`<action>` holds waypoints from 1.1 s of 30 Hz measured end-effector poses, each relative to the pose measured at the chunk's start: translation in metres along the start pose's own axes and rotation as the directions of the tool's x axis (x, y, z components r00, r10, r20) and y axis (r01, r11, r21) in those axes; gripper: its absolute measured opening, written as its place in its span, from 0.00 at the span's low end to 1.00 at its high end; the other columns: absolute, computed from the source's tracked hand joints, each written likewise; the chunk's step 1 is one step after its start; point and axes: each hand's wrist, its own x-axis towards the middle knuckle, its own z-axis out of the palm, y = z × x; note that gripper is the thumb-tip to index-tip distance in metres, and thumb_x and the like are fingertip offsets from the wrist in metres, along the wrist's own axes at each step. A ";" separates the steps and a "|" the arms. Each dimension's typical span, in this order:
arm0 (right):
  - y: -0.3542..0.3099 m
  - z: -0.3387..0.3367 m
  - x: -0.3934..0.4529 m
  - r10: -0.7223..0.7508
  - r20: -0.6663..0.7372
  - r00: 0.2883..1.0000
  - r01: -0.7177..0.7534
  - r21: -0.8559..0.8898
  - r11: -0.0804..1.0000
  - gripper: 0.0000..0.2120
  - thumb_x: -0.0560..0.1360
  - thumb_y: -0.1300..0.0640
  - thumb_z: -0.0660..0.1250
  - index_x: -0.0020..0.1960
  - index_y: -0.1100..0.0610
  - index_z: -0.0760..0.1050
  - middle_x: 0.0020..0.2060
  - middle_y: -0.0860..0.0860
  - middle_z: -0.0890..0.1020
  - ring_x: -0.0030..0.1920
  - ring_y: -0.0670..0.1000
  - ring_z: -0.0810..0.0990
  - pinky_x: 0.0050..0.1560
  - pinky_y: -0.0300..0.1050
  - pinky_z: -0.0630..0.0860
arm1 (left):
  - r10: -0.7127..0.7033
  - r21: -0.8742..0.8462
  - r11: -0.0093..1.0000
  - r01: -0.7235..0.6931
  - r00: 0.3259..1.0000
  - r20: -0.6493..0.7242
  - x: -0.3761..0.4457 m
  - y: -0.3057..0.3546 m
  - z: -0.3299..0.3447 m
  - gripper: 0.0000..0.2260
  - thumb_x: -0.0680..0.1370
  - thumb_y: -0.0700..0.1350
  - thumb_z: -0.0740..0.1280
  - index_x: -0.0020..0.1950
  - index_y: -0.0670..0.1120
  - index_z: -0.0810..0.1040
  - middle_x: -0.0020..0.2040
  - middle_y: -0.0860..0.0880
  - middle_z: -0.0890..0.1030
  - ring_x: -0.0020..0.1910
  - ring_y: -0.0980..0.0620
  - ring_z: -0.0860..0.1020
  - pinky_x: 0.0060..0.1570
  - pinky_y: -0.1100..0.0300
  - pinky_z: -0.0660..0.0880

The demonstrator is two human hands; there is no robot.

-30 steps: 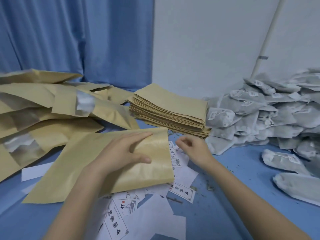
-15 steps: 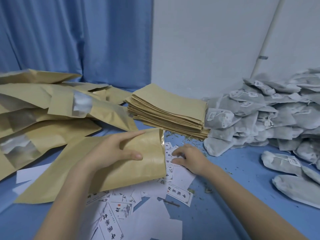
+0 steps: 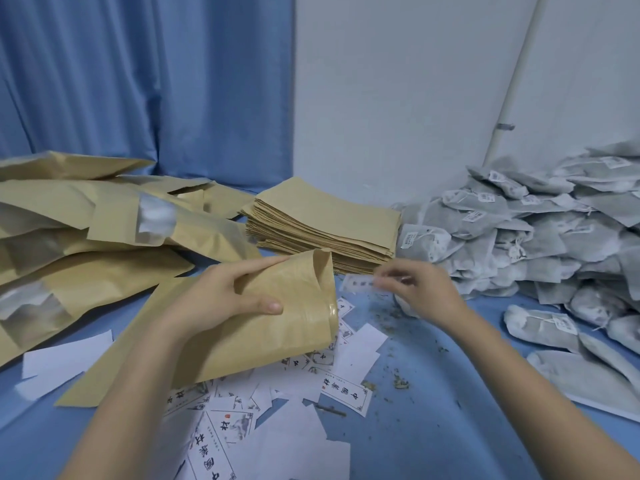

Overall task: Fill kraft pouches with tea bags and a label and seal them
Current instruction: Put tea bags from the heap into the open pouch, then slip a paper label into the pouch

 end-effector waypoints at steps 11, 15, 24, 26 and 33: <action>-0.082 -0.029 0.009 -0.420 0.241 0.875 0.483 -0.371 0.793 0.05 0.72 0.63 0.67 0.45 0.64 0.80 0.41 0.55 0.82 0.44 0.54 0.79 0.44 0.44 0.71 | 0.213 -0.304 0.935 -0.183 0.975 0.067 0.027 0.062 0.017 0.28 0.63 0.50 0.77 0.62 0.61 0.76 0.63 0.60 0.77 0.63 0.61 0.74 0.57 0.70 0.70; -0.106 -0.071 0.014 -0.368 0.340 0.865 0.483 -0.370 0.793 0.11 0.71 0.56 0.69 0.51 0.59 0.77 0.47 0.51 0.80 0.50 0.51 0.76 0.52 0.49 0.71 | 0.289 -0.430 0.872 -0.236 0.955 0.061 0.041 0.089 0.025 0.26 0.67 0.47 0.73 0.64 0.55 0.74 0.63 0.59 0.78 0.63 0.60 0.75 0.55 0.68 0.71; -0.157 -0.178 0.027 0.026 0.408 0.912 0.231 -0.568 0.790 0.09 0.76 0.48 0.61 0.38 0.47 0.65 0.37 0.42 0.71 0.41 0.45 0.70 0.40 0.41 0.63 | 0.407 -0.430 0.791 -0.435 0.899 -0.160 0.051 0.167 0.040 0.35 0.69 0.70 0.62 0.73 0.57 0.64 0.69 0.65 0.69 0.65 0.71 0.67 0.62 0.72 0.67; -0.159 -0.191 0.029 0.100 0.401 0.911 0.152 -0.550 0.821 0.05 0.74 0.43 0.62 0.41 0.43 0.71 0.39 0.39 0.75 0.43 0.43 0.74 0.42 0.40 0.66 | 0.467 -0.379 0.796 -0.473 0.877 -0.114 0.046 0.182 0.044 0.38 0.64 0.74 0.65 0.71 0.61 0.65 0.66 0.69 0.70 0.65 0.71 0.67 0.56 0.76 0.67; -0.167 -0.210 0.016 0.115 0.376 0.919 0.138 -0.582 0.801 0.05 0.75 0.43 0.61 0.44 0.41 0.75 0.45 0.39 0.77 0.53 0.47 0.76 0.49 0.42 0.70 | 0.329 -0.346 0.832 -0.435 0.887 -0.324 0.053 0.209 0.079 0.11 0.69 0.60 0.66 0.48 0.59 0.80 0.43 0.66 0.82 0.46 0.67 0.79 0.41 0.73 0.73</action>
